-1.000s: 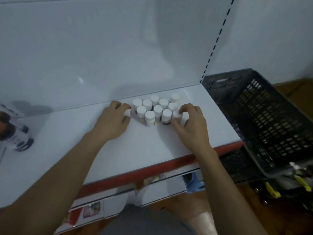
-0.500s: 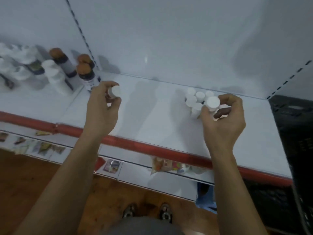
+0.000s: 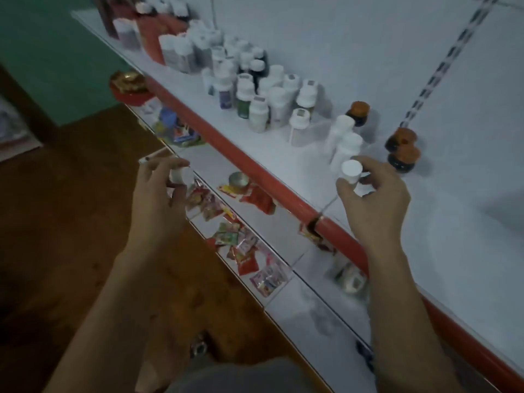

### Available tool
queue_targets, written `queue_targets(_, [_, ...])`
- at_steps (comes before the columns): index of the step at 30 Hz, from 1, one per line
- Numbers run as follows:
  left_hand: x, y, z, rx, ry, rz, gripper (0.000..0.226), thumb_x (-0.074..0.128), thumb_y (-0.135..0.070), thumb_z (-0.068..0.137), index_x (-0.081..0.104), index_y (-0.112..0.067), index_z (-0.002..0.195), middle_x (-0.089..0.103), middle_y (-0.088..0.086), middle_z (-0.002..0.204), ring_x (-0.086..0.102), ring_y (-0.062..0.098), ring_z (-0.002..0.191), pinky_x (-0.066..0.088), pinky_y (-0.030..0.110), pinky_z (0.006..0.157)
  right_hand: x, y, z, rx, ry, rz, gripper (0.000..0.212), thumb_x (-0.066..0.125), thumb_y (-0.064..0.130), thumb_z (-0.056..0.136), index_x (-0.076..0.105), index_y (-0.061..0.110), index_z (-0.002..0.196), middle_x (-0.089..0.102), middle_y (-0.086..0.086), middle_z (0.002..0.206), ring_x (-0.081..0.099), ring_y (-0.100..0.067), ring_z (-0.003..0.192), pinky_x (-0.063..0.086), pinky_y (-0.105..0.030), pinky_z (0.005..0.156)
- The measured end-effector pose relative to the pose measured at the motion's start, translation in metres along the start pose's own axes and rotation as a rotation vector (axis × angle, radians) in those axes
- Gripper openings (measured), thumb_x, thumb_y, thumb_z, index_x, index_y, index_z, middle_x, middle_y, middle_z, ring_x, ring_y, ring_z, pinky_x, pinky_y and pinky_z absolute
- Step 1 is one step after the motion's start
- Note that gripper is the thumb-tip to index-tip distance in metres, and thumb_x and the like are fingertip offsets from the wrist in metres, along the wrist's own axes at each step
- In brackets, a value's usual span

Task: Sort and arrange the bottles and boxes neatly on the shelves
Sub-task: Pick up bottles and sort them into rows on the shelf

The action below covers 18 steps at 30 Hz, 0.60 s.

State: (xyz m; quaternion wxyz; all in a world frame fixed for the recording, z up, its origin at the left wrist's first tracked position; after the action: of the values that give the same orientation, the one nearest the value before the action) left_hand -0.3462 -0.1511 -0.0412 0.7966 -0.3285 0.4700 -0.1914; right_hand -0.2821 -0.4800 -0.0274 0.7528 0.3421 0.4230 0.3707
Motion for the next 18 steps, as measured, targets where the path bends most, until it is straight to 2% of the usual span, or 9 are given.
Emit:
queue_targets(2, [-0.033,0.033,0.029,0.007,-0.031,0.016,0.045,0.061,-0.004,0.096,0.055,-0.037,0.125,0.041,-0.009,0.141,0.047,0.003,0.113,0.042,0.01,0.086,0.063,0.026,0.006,-0.025,0.095,0.046,0.034,0.075,0.021,0.08,0.068,0.037,0.109,0.064,0.023,0.106,0.06,-0.006,0.098,0.051,-0.025,0.074])
queue_targets(4, [-0.072,0.067,0.054,-0.005,-0.067,0.058,0.045,0.063,-0.007,0.095,0.055,-0.041,0.124,0.041,-0.016,0.134,0.045,0.0,0.114,0.04,0.009,0.085,0.126,0.052,0.012,-0.058,0.204,0.086,0.034,0.077,0.022,0.08,0.069,0.038,0.109,0.066,0.019,0.108,0.061,-0.005,0.101,0.052,-0.02,0.071])
queue_targets(7, [-0.137,0.119,0.081,-0.026,-0.142,0.11,0.039,0.065,-0.011,0.095,0.058,-0.036,0.124,0.044,-0.016,0.129,0.045,-0.002,0.113,0.039,0.009,0.084,0.218,0.095,0.019,-0.111,0.387,0.131,0.033,0.078,0.02,0.081,0.069,0.038,0.107,0.068,0.016,0.108,0.062,-0.002,0.102,0.051,-0.013,0.076])
queue_targets(9, [-0.177,0.154,0.095,-0.073,-0.186,0.14,0.037,0.064,-0.013,0.097,0.058,-0.034,0.127,0.047,-0.015,0.129,0.045,-0.005,0.112,0.038,0.011,0.084,0.273,0.122,0.02,-0.2,0.556,0.074,0.035,0.079,0.016,0.081,0.067,0.039,0.105,0.067,0.016,0.108,0.06,0.0,0.099,0.046,-0.01,0.082])
queue_targets(11, [-0.207,0.189,0.105,-0.135,-0.213,0.157,0.036,0.063,-0.015,0.097,0.057,-0.034,0.128,0.048,-0.014,0.131,0.044,-0.006,0.112,0.038,0.012,0.085,0.321,0.143,0.022,-0.292,0.714,0.007,0.035,0.08,0.015,0.082,0.067,0.035,0.107,0.065,0.015,0.108,0.057,0.0,0.099,0.048,-0.02,0.089])
queue_targets(14, [-0.237,0.243,0.117,-0.223,-0.254,0.167,0.033,0.062,-0.017,0.097,0.058,-0.033,0.126,0.05,-0.011,0.13,0.049,0.002,0.113,0.038,0.012,0.086,0.386,0.161,0.034,-0.291,0.828,-0.019,0.032,0.079,0.016,0.087,0.067,0.03,0.113,0.064,0.013,0.114,0.057,-0.008,0.106,0.051,-0.039,0.093])
queue_targets(16, [-0.247,0.274,0.125,-0.272,-0.274,0.178,0.033,0.062,-0.016,0.097,0.058,-0.033,0.124,0.05,-0.013,0.128,0.049,0.003,0.112,0.038,0.012,0.086,0.429,0.168,0.043,-0.281,0.845,-0.037,0.032,0.078,0.019,0.089,0.067,0.025,0.119,0.064,0.008,0.119,0.057,-0.012,0.108,0.052,-0.044,0.094])
queue_targets(18, [-0.255,0.304,0.136,-0.307,-0.284,0.187,0.035,0.064,-0.015,0.094,0.056,-0.036,0.122,0.049,-0.014,0.126,0.05,-0.001,0.108,0.039,0.012,0.086,0.474,0.175,0.052,-0.282,0.868,-0.035,0.033,0.076,0.022,0.091,0.065,0.025,0.121,0.063,0.006,0.122,0.057,-0.014,0.109,0.05,-0.042,0.095])
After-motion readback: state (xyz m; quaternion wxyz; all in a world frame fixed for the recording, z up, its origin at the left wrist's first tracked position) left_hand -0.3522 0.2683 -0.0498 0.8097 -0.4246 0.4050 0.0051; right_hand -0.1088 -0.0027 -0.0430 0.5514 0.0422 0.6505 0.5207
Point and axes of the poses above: each hand's wrist, its own z-axis towards the middle knuckle, its own x-axis out of the palm, y = z × x, the point moved 2 cm from there along z, towards the middle knuckle
